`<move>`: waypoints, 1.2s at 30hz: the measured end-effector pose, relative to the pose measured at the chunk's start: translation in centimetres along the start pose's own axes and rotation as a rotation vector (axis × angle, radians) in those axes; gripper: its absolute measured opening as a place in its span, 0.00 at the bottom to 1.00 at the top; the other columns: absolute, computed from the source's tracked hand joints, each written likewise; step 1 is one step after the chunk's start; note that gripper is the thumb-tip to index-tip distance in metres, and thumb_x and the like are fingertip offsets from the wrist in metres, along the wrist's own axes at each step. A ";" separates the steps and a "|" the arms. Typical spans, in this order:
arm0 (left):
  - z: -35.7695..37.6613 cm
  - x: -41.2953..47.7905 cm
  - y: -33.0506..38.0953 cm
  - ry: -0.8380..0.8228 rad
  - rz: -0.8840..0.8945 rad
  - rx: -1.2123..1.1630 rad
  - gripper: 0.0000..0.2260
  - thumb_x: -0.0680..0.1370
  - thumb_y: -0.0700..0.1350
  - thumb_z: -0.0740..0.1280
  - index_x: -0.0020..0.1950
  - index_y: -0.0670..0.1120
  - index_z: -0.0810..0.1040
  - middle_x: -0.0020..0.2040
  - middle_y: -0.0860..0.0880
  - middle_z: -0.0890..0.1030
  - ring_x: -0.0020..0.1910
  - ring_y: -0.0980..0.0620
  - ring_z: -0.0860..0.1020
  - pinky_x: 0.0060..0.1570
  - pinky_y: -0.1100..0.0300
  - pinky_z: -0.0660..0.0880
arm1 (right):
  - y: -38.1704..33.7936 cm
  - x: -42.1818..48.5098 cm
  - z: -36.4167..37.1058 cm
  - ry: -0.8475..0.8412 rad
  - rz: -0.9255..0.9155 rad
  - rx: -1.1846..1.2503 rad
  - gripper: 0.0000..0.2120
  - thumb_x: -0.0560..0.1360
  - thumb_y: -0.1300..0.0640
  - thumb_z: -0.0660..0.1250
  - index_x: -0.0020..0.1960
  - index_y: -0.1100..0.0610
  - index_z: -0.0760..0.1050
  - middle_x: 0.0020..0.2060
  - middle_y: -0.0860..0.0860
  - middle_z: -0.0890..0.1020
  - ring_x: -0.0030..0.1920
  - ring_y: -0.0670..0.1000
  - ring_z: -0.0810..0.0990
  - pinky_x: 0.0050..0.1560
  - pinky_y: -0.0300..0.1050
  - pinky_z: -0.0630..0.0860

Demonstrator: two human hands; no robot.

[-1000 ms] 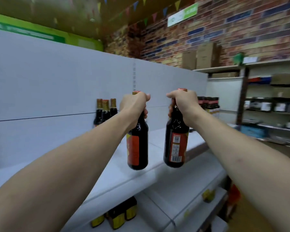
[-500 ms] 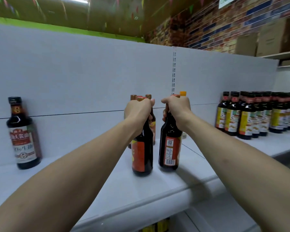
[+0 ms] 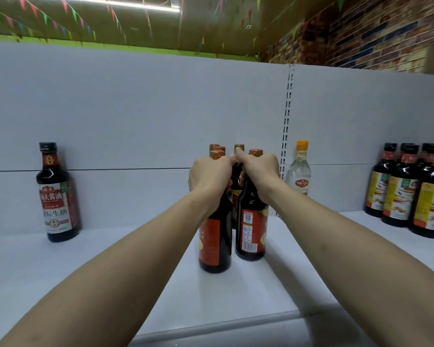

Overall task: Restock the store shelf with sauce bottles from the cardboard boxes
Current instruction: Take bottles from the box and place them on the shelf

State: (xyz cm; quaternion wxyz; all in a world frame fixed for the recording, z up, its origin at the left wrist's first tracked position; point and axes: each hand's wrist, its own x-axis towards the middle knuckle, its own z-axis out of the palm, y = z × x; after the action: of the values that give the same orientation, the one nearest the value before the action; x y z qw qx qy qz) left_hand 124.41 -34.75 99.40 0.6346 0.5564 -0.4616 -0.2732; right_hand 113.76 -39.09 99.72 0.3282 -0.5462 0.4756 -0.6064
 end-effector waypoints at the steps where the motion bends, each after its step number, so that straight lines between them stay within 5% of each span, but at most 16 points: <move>1: 0.2 0.0 -0.1 0.025 0.009 0.011 0.17 0.74 0.58 0.73 0.36 0.45 0.81 0.30 0.47 0.83 0.38 0.41 0.86 0.47 0.45 0.84 | 0.2 0.3 0.0 0.012 -0.024 -0.040 0.20 0.74 0.42 0.73 0.35 0.57 0.79 0.27 0.54 0.82 0.29 0.54 0.82 0.39 0.48 0.79; 5: 0.6 -0.1 -0.2 0.073 0.059 0.067 0.19 0.75 0.58 0.71 0.35 0.44 0.80 0.30 0.47 0.82 0.35 0.43 0.84 0.46 0.46 0.83 | 0.7 1.6 0.0 0.018 -0.083 -0.188 0.23 0.73 0.35 0.72 0.34 0.53 0.75 0.35 0.52 0.85 0.39 0.54 0.84 0.43 0.48 0.78; 8: 0.5 0.0 -0.4 0.071 0.094 0.096 0.18 0.75 0.58 0.71 0.33 0.46 0.79 0.30 0.47 0.82 0.35 0.42 0.84 0.48 0.43 0.83 | 1.5 2.4 -0.2 -0.084 -0.042 -0.202 0.14 0.68 0.44 0.70 0.44 0.54 0.79 0.43 0.54 0.86 0.45 0.57 0.85 0.53 0.57 0.83; 12: 0.4 -0.1 -0.7 0.073 0.181 0.177 0.20 0.76 0.60 0.69 0.33 0.46 0.80 0.31 0.46 0.84 0.37 0.43 0.85 0.49 0.43 0.82 | 3.1 3.1 -0.1 -0.189 -0.036 -0.175 0.19 0.64 0.47 0.68 0.53 0.53 0.77 0.47 0.55 0.85 0.48 0.58 0.85 0.55 0.61 0.83; 22: 0.5 0.0 -1.0 0.119 0.212 0.192 0.21 0.78 0.61 0.69 0.34 0.46 0.81 0.32 0.47 0.84 0.36 0.45 0.84 0.48 0.44 0.82 | 3.5 3.9 0.4 -0.163 -0.115 -0.133 0.11 0.76 0.54 0.71 0.56 0.54 0.75 0.50 0.55 0.82 0.52 0.56 0.82 0.57 0.58 0.81; 29: 0.5 -0.1 -1.0 0.121 0.211 0.204 0.22 0.78 0.62 0.68 0.33 0.46 0.81 0.31 0.48 0.84 0.36 0.46 0.84 0.49 0.46 0.82 | 3.9 4.3 0.6 -0.155 -0.140 -0.174 0.13 0.76 0.52 0.72 0.58 0.55 0.74 0.50 0.55 0.81 0.52 0.57 0.82 0.56 0.57 0.81; 34: 0.0 -0.6 -0.6 0.048 0.189 0.224 0.23 0.76 0.66 0.68 0.37 0.47 0.82 0.34 0.49 0.85 0.39 0.47 0.85 0.50 0.46 0.82 | 3.8 3.9 -0.4 -0.040 -0.141 -0.208 0.36 0.67 0.33 0.73 0.65 0.52 0.68 0.61 0.53 0.75 0.64 0.57 0.75 0.64 0.59 0.76; 36: -0.3 -1.0 -0.5 0.023 0.203 0.284 0.22 0.77 0.66 0.67 0.40 0.48 0.82 0.38 0.49 0.85 0.42 0.47 0.84 0.50 0.47 0.81 | 3.4 3.3 -1.4 0.070 -0.269 -0.259 0.29 0.73 0.39 0.72 0.65 0.52 0.68 0.62 0.53 0.73 0.66 0.55 0.72 0.65 0.57 0.73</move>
State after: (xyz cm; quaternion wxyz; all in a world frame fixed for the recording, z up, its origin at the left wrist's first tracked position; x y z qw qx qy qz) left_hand 124.35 -33.92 98.64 0.5793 0.5941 -0.5420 -0.1331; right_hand 111.34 -42.91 97.71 0.1545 -0.6212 0.4835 -0.5971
